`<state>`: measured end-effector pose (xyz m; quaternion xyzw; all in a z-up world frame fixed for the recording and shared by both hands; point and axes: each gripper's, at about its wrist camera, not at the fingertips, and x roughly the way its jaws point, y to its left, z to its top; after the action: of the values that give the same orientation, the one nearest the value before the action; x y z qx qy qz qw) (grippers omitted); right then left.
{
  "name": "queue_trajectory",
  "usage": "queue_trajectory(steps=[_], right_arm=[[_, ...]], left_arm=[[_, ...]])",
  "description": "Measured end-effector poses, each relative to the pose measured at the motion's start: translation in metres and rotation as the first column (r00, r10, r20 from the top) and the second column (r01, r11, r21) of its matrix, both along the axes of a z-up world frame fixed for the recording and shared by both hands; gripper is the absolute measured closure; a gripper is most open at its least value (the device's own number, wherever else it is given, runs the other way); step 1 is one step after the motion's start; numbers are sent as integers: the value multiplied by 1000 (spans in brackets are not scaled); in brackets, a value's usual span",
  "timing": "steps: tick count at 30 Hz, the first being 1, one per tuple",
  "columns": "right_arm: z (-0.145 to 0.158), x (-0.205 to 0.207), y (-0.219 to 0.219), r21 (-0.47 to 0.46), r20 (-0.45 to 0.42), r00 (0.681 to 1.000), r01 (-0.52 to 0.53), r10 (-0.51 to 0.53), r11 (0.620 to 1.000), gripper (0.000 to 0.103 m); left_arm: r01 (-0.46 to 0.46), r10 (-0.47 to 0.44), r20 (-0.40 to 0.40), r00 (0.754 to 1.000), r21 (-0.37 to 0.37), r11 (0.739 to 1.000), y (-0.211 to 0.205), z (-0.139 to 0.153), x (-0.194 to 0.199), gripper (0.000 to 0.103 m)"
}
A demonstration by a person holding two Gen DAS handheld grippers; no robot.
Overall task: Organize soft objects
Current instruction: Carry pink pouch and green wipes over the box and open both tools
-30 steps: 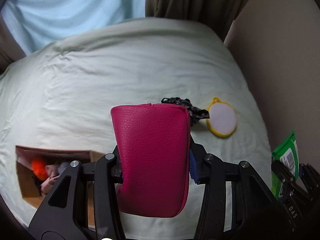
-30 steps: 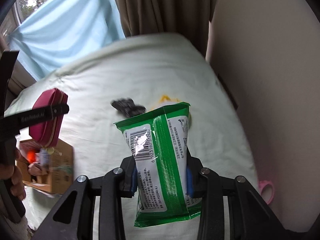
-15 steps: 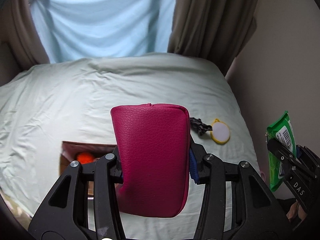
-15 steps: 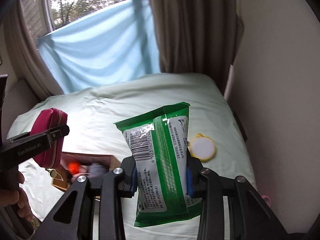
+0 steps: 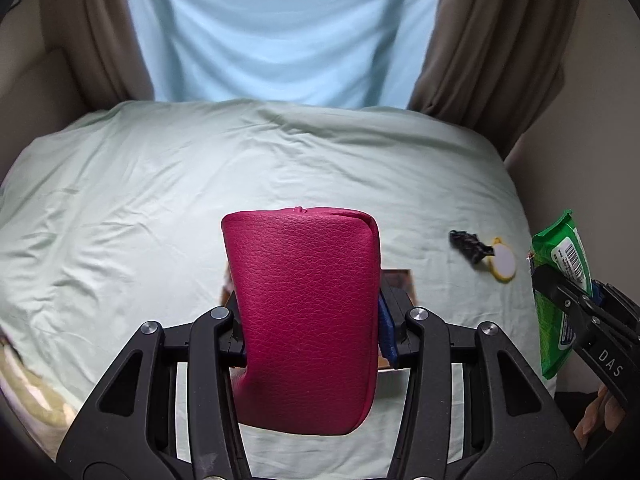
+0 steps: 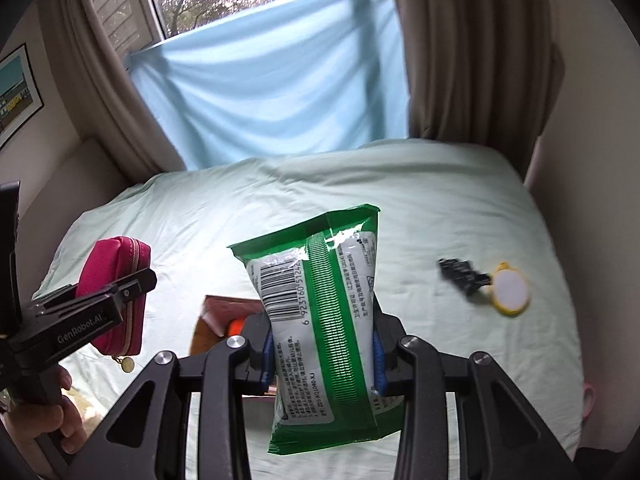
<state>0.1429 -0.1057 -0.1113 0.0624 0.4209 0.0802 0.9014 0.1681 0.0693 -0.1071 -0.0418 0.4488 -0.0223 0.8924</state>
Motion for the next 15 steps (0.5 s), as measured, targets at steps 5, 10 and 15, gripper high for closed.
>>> queue_trajectory(steps=[5,10,15], right_arm=[[-24,18,38,12,-63,998,-19,20,1000,69],[-58,39,65,19,-148,988,-35,38,999,69],[-98,62,76,44,-245,968,-44,53,998,69]], left_arm=[[-17,17,-36,999,0,1000,49,-20,7,61],[-16,17,-90,996,5,1000,75,-52,23,61],[-12,12,-134,991,-5,1000,86,-87,36,61]])
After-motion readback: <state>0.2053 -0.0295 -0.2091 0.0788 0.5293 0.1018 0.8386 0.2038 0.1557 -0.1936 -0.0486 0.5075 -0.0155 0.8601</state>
